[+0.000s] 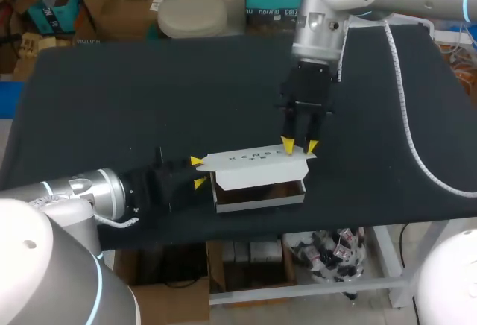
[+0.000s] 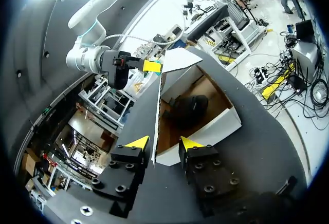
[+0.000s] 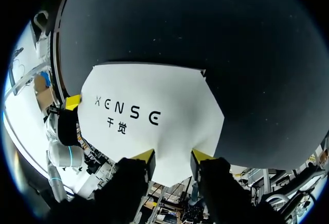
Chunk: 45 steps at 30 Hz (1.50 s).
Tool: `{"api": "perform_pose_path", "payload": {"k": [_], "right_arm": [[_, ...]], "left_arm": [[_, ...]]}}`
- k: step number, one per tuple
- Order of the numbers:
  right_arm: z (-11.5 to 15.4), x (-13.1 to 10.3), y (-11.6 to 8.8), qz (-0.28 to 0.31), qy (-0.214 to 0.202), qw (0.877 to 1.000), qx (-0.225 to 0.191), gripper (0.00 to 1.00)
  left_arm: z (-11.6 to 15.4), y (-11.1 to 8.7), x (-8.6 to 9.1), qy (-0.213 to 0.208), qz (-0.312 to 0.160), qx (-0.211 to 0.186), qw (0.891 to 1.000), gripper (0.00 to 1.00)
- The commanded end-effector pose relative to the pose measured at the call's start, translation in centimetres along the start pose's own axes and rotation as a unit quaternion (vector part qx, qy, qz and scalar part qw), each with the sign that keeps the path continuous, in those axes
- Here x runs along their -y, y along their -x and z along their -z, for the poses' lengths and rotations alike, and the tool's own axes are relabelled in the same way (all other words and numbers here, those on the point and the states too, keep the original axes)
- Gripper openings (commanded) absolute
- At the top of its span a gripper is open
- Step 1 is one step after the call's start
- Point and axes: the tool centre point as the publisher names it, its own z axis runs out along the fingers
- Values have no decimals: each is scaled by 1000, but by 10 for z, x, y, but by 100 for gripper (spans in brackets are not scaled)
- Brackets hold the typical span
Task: Assemble the packaging by folding the flat box into shape, placing the metal phone stand inside, and closing the box properly
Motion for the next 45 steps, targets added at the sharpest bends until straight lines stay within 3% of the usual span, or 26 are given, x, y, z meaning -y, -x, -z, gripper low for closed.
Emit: {"api": "perform_pose_path", "payload": {"k": [1, 8, 14, 17, 19, 24, 28, 29, 30, 32, 43, 45], "right_arm": [[-2, 2, 1, -1, 5, 1000, -1, 47], [-6, 4, 5, -7, 12, 1000, -3, 47], [-8, 5, 6, -11, 20, 1000, -2, 47], [-10, 5, 6, -12, 25, 1000, 0, 47], [-11, 5, 6, -12, 28, 1000, 1, 47], [-14, 4, 4, -12, 32, 999, 3, 46], [-14, 4, 3, -12, 35, 999, 5, 46], [-14, 5, 3, -12, 35, 999, 5, 46], [-14, 5, 3, -12, 36, 999, 6, 46], [-15, 5, 3, -13, 37, 999, 6, 47], [-18, 9, 2, -17, 48, 999, 10, 46], [-18, 9, 2, -18, 49, 999, 10, 47]], "left_arm": [[17, 0, 2, 13, 7, 9, 1000, 38], [40, 4, -6, 49, 47, 11, 998, 38], [53, 10, -4, 63, 84, -33, 994, 38], [60, 12, -1, 65, 90, -66, 992, 56], [64, 16, 1, 75, 104, -83, 988, 100], [74, 24, 2, 91, 109, -164, 976, 100], [75, 31, -3, 111, 142, -282, 942, 100], [75, 35, -5, 99, 160, -306, 933, 100], [75, 39, -6, 101, 175, -316, 927, 100], [72, 49, -14, 175, 203, -304, 914, 100], [72, 49, -14, 175, 203, -304, 914, 100], [71, 51, -14, 152, 207, -310, 915, 100]]}}
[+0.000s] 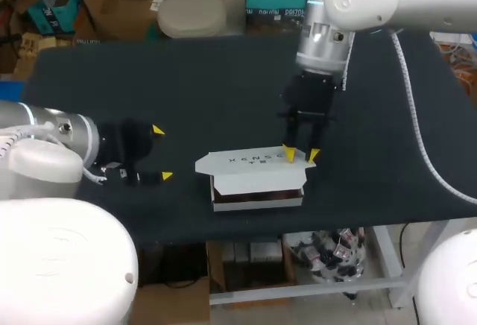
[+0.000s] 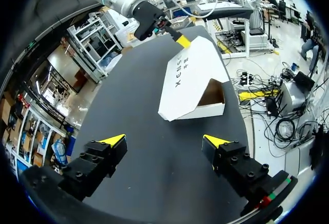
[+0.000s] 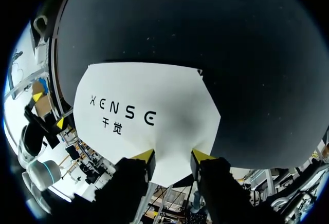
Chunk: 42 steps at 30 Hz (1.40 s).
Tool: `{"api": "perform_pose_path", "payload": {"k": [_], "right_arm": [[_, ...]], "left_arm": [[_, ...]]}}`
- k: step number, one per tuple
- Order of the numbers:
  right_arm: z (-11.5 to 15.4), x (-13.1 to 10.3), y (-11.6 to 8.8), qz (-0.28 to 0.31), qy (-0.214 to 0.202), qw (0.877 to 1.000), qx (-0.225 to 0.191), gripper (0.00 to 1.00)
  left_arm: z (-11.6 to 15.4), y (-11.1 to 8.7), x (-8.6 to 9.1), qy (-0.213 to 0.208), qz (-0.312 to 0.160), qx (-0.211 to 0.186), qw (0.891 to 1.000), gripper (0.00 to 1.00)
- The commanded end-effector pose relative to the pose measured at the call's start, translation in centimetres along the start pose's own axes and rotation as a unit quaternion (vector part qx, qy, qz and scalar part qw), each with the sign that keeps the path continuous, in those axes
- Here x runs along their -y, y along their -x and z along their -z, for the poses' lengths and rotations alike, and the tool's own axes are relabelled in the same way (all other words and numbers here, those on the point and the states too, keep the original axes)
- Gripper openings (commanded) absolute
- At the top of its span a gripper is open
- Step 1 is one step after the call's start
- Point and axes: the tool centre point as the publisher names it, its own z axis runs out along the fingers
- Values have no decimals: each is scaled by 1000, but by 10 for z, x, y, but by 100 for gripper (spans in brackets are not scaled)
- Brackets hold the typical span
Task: Assemble the packaging by folding the flat box into shape, placing the metal phone stand inside, and closing the box properly
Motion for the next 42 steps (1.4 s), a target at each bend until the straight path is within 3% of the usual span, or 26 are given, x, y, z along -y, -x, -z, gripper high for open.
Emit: {"api": "perform_pose_path", "payload": {"k": [1, 3, 6, 9, 11, 12, 24, 26, 29, 30, 31, 32, 42], "right_arm": [[-2, 3, -1, -2, 7, 1000, 0, 46], [-2, 3, -1, -3, 9, 1000, 0, 46], [-4, 3, -1, -4, 11, 1000, -1, 46], [-5, 3, -1, -6, 12, 1000, -1, 46], [-5, 3, -1, -7, 12, 1000, -1, 46], [-6, 3, -1, -7, 12, 1000, -1, 46], [-7, 5, 0, -12, 21, 1000, 0, 45], [-6, 6, 1, -13, 26, 1000, -1, 45], [-7, 8, 2, -14, 31, 999, -4, 45], [-7, 8, 2, -14, 32, 999, -5, 45], [-7, 8, 2, -14, 33, 999, -5, 45], [-7, 8, 2, -14, 35, 999, -6, 45], [-9, 8, 1, -15, 48, 999, -10, 45]], "left_arm": [[-5, 5, 7, 0, 6, -201, 979, 100], [-3, 7, 10, -5, 11, -223, 975, 100], [-2, 15, 15, 13, 69, -261, 963, 100], [-2, 21, 20, 34, 133, -307, 942, 100], [-4, 30, 22, 50, 213, -337, 916, 100], [-6, 33, 22, 68, 253, -331, 907, 100], [-6, 33, 22, 68, 253, -331, 907, 100], [-8, 40, 26, 44, 295, -352, 887, 100], [-16, 46, 31, 60, 382, -360, 849, 100], [-19, 48, 34, 67, 429, -357, 827, 100], [-23, 53, 37, 77, 500, -348, 790, 100], [-31, 57, 40, 95, 578, -287, 758, 100], [-31, 57, 40, 95, 578, -287, 758, 100]]}}
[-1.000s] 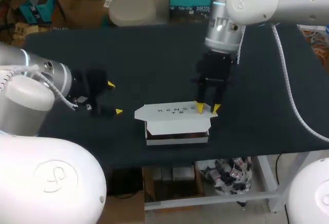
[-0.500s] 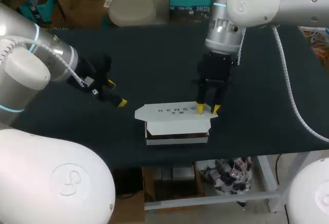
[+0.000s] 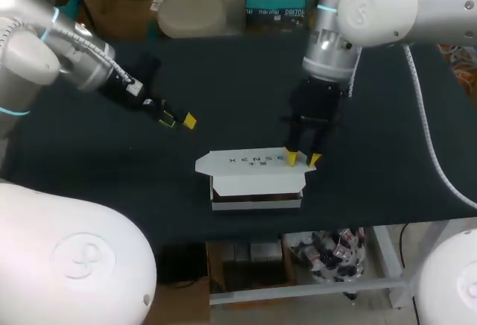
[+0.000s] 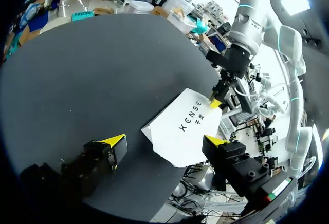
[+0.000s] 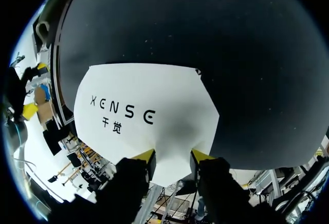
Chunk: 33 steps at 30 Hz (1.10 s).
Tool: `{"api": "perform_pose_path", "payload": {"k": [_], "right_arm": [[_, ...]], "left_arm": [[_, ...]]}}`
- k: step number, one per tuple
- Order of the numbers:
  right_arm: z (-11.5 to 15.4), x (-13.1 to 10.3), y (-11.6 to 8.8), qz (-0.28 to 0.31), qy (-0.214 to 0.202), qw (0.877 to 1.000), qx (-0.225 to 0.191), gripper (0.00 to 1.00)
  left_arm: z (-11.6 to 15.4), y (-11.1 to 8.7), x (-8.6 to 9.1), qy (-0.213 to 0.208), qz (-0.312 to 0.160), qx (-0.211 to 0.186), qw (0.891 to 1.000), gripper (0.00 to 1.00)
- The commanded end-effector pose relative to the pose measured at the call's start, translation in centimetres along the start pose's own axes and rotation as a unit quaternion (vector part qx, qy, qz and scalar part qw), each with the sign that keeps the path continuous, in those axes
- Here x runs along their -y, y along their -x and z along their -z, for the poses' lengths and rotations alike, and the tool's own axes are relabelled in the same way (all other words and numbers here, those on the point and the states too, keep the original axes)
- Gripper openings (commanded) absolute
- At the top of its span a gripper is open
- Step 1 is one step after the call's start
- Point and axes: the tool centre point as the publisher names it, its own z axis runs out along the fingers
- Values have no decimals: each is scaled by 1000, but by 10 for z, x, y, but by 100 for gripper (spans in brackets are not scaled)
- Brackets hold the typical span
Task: Assemble the packaging by folding the flat box into shape, placing the metal phone stand inside, and closing the box properly
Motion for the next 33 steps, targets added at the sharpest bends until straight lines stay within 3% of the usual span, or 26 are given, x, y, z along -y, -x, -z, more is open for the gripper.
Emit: {"api": "perform_pose_path", "payload": {"k": [1, 5, 6, 8, 10, 11, 15, 17, 20, 21, 33], "right_arm": [[-2, 3, 0, -2, 7, 1000, 0, 45], [-2, 3, 0, -2, 14, 1000, -1, 45], [-2, 3, 0, -3, 16, 1000, -1, 45], [-3, 2, 1, -4, 18, 1000, -2, 45], [-3, 2, 1, -4, 19, 1000, -3, 45], [-4, 2, 2, -4, 20, 1000, -4, 45], [-4, 1, 2, -5, 24, 1000, -4, 45], [-4, 1, 2, -5, 26, 1000, -5, 45], [-5, 1, 2, -5, 27, 1000, -5, 44], [-6, 1, 3, -5, 28, 1000, -6, 45], [-7, 1, 3, -9, 42, 999, -5, 44]], "left_arm": [[0, 5, 4, 48, 112, -60, 991, 100], [0, 5, 4, 48, 112, -60, 991, 100], [1, 4, 6, 47, 137, -61, 988, 100], [-1, 1, 9, 28, 207, -33, 977, 100], [-5, -1, 10, 13, 241, 12, 970, 100], [-5, -2, 10, 11, 253, 10, 967, 100], [-9, -10, 9, -11, 279, 78, 957, 100], [-10, -14, 5, -9, 275, 89, 957, 100], [-13, -15, 2, -20, 303, 127, 944, 100], [-14, -14, 2, -38, 335, 166, 927, 100], [-14, -14, 2, -38, 335, 166, 927, 100]]}}
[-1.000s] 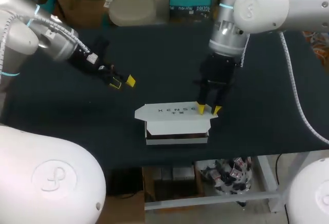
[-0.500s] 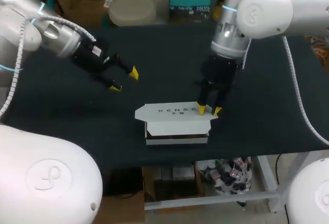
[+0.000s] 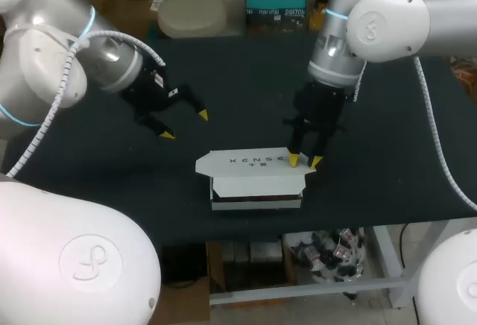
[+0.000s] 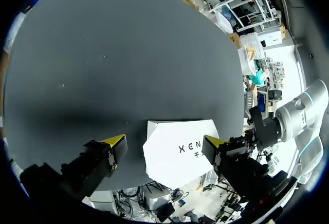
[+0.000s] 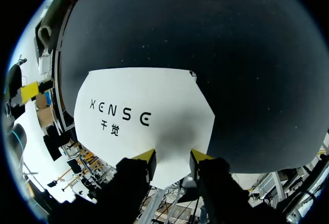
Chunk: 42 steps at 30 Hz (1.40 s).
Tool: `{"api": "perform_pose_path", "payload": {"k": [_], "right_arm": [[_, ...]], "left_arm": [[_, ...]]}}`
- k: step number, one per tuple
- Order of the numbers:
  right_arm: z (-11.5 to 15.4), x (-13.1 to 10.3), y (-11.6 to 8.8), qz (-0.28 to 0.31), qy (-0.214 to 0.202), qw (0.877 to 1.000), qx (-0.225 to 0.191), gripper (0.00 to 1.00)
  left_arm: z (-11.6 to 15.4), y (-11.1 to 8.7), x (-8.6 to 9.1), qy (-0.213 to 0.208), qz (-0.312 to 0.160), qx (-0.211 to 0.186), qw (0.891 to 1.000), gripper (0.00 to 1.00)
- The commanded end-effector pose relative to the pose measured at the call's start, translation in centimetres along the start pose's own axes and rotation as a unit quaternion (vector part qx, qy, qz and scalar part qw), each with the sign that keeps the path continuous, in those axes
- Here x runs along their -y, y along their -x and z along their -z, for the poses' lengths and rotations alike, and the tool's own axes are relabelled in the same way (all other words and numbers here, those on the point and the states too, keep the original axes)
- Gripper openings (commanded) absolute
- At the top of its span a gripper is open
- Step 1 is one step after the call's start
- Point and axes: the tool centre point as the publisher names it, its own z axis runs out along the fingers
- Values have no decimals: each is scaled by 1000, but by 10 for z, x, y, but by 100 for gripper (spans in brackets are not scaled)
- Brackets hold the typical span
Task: Assemble the packaging by folding the flat box into shape, placing the metal phone stand inside, and closing the box properly
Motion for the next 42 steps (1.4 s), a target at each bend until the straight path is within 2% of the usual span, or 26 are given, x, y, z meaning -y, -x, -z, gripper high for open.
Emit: {"api": "perform_pose_path", "payload": {"k": [1, 5, 7, 8, 9, 11, 13, 15, 19, 23, 32, 42], "right_arm": [[-4, 2, -1, -1, 4, 1000, 0, 44], [-6, 2, -3, 0, 4, 1000, -1, 44], [-7, 2, -4, 0, 5, 1000, -2, 44], [-7, 2, -4, 0, 6, 1000, -1, 44], [-7, 2, -4, 0, 7, 1000, -1, 44], [-7, 2, -4, -1, 8, 1000, -1, 44], [-7, 2, -3, -1, 10, 1000, -1, 43], [-8, 2, -3, -2, 12, 1000, -1, 43], [-8, 1, -3, -2, 13, 1000, -1, 43], [-9, 1, -2, -4, 14, 1000, 0, 44], [-7, 1, -1, -6, 19, 1000, 4, 44], [-11, 1, 1, -9, 26, 1000, 3, 42]], "left_arm": [[1, -6, 0, 4, 17, 38, 999, 100], [-12, -15, 5, 52, 36, 67, 996, 100], [-20, -17, 3, 66, 51, 108, 991, 85], [-24, -18, 0, 71, 52, 125, 988, 86], [-26, -19, -3, 81, 59, 136, 986, 97], [-32, -19, -9, 88, 56, 161, 982, 87], [-36, -19, -14, 86, 64, 177, 978, 91], [-39, -17, -20, 86, 64, 184, 977, 91], [-44, -14, -26, 87, 65, 191, 976, 85], [-47, -10, -30, 95, 64, 197, 974, 71], [-54, -6, -42, 95, 60, 216, 970, 70], [-62, -1, -55, 79, 33, 200, 976, 58]]}}
